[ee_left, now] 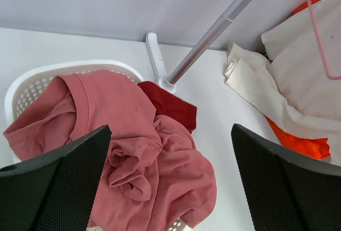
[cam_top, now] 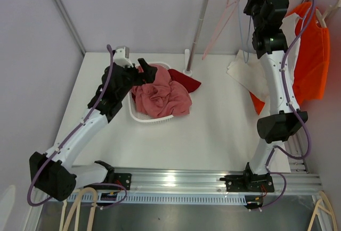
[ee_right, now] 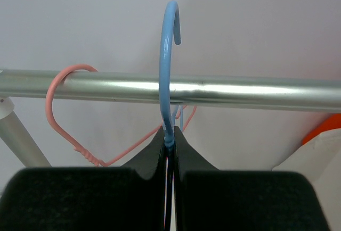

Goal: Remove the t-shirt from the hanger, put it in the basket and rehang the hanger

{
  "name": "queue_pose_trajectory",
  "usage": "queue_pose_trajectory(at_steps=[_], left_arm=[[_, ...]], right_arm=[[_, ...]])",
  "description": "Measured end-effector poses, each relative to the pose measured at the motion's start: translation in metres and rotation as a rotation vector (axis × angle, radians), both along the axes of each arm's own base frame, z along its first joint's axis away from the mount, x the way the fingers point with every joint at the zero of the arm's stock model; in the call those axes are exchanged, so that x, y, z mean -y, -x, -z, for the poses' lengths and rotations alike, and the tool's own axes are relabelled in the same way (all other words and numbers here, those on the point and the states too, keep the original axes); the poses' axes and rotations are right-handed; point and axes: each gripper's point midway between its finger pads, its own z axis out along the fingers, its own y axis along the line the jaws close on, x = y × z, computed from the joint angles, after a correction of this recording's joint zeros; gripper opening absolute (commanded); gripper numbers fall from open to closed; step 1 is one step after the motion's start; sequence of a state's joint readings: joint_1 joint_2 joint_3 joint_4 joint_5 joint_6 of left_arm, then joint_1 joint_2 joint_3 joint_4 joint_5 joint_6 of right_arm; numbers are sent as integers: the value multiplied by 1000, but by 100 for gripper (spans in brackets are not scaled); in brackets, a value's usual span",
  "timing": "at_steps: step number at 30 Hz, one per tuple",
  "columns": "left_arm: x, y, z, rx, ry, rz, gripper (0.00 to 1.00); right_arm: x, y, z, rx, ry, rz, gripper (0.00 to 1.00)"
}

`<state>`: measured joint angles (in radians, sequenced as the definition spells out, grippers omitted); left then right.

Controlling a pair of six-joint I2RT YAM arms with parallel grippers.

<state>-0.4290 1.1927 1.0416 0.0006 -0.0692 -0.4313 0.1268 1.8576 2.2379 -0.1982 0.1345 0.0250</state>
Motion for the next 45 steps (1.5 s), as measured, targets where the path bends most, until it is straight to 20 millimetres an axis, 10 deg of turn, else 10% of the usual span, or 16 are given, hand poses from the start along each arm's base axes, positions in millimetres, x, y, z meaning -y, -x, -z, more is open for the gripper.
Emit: queue_pose_trajectory(at_steps=[22, 33, 38, 45], left_arm=[[9, 30, -19, 83, -9, 43, 99], [13, 32, -19, 87, -16, 55, 99], [19, 36, -20, 90, -19, 60, 99], [27, 48, -29, 124, -35, 81, 99]], right_arm=[[-3, -39, 30, -43, 28, 23, 0], [-8, -37, 30, -43, 35, 20, 30], [-2, -14, 26, -67, 34, 32, 54], [28, 72, -13, -28, 4, 103, 75]])
